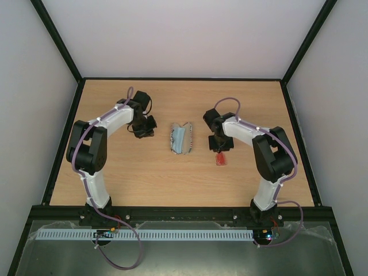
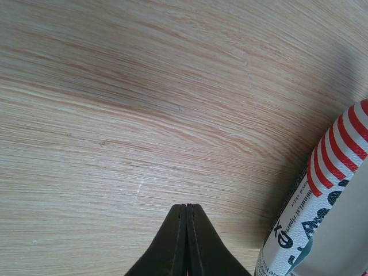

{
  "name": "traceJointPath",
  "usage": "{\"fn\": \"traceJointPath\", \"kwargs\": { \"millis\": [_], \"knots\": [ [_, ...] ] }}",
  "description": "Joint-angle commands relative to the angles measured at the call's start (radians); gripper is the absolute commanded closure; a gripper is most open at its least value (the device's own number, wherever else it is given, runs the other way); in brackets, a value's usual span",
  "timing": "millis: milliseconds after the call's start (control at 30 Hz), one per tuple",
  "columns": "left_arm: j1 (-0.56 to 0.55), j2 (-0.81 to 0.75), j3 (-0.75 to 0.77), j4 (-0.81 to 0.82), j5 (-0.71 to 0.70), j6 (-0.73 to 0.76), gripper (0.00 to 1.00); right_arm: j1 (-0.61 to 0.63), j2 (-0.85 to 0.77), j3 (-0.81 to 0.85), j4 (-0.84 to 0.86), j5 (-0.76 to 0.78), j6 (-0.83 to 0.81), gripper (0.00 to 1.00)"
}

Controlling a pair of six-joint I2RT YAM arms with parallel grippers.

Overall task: Organize the sunglasses
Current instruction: Pick up the sunglasses from the center of the board.

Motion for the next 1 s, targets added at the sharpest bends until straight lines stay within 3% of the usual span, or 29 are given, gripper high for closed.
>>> {"fn": "traceJointPath", "kwargs": {
  "millis": [0, 100, 233, 367, 700, 967],
  "knots": [
    [-0.008, 0.003, 0.006, -0.010, 0.008, -0.007, 0.98, -0.005, -0.018, -0.016, -0.072, 0.002, 0.013, 0.76],
    [-0.010, 0.006, 0.010, -0.007, 0.010, -0.008, 0.98, -0.005, -0.010, -0.017, -0.078, 0.005, 0.016, 0.76],
    [-0.012, 0.009, 0.012, -0.005, 0.013, -0.011, 0.98, -0.005, -0.012, -0.015, -0.075, 0.003, 0.017, 0.93],
    [-0.012, 0.012, 0.018, -0.005, 0.015, -0.010, 0.98, -0.005, -0.005, 0.005, -0.077, 0.009, 0.011, 0.98],
    [-0.012, 0.014, 0.026, -0.016, 0.013, 0.002, 0.98, -0.005, -0.037, 0.108, -0.117, -0.046, 0.012, 0.99],
    [-0.013, 0.013, 0.031, -0.021, 0.014, 0.010, 0.98, -0.005, -0.069, 0.233, -0.124, -0.241, 0.045, 0.99]
  ]
}}
